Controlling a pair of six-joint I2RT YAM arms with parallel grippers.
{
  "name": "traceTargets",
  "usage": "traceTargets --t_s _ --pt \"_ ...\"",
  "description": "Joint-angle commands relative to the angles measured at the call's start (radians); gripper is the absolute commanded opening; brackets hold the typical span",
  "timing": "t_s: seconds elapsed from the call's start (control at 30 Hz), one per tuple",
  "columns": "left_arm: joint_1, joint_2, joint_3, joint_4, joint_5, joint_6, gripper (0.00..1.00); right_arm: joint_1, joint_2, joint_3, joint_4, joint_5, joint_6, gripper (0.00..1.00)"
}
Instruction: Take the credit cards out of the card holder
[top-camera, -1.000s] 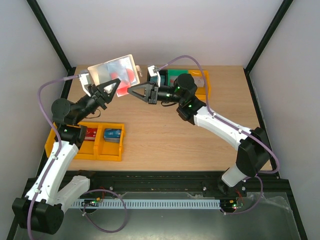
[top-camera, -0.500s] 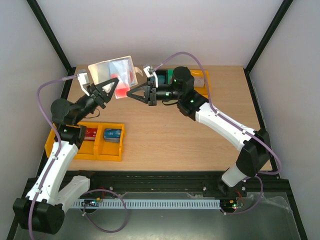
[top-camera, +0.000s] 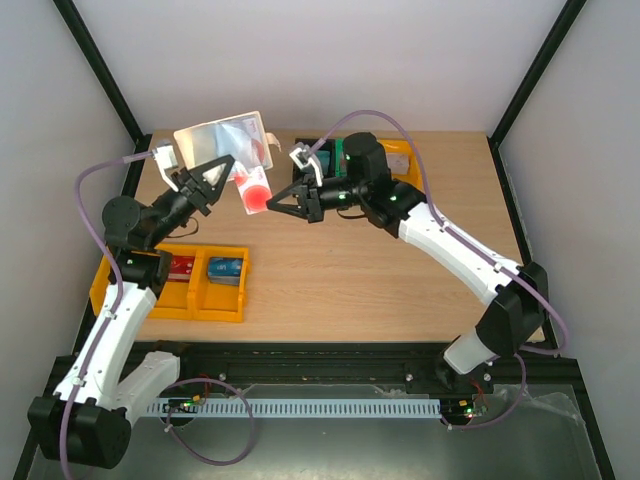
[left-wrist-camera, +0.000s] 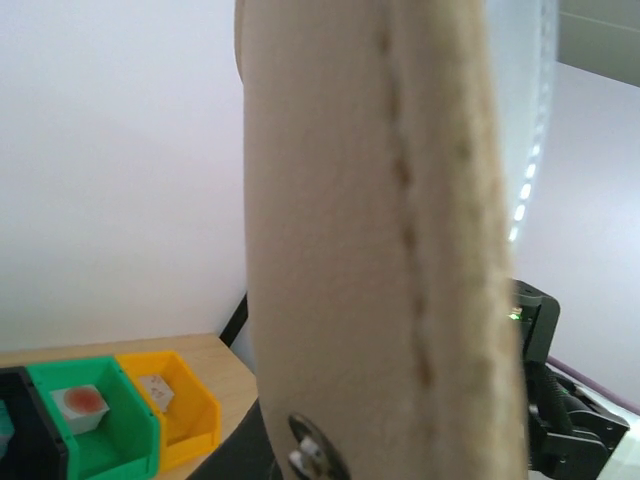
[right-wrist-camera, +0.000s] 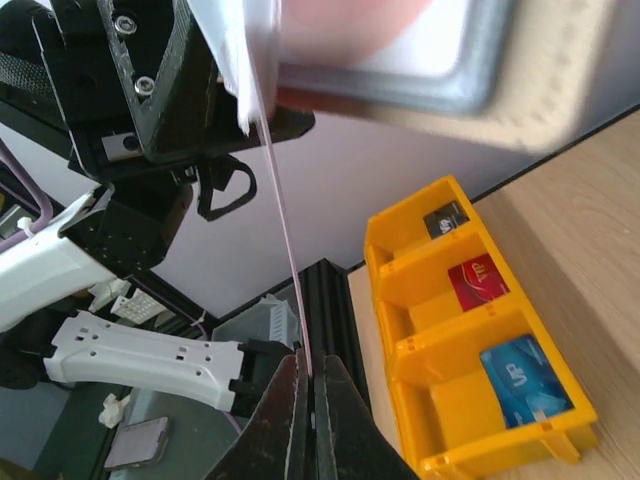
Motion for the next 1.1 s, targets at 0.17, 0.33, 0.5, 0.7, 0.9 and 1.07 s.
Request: traceTargets --t_s 0.17,0.33,0.5,0.7,0.9,1.07 --pt "0.073 -0.044 -0.017 -0.048 -0.160 0.086 0.02 -0.157 -0.109 -0.095 -0.038 -0.008 0.077 0.02" --pt "0.102 -0.067 -0.037 -0.172 -0.260 0.166 0.02 -0.278 -0.097 -0.103 -0.053 0.051 0.184 0.02" --pt "0.103 -0.114 -0.082 -0.242 -0.282 0.191 0.02 -0.425 0.058 0.137 -0.416 0.200 0.063 0.02" --pt "0.110 -0.087 -0.116 -0.373 -0.238 0.156 0.02 -0.458 0.143 0.316 -0.590 0.348 -0.075 0.02" --pt "-0.015 0.113 -0.103 -0.390 -0.145 0.114 0.02 -0.458 0.149 0.340 -0.671 0.376 -0.130 0.02" --pt "-0.137 0.376 -0.033 -0.375 -0.074 0.109 0.02 -0.457 0.102 0.304 -0.689 0.383 -0.166 0.02"
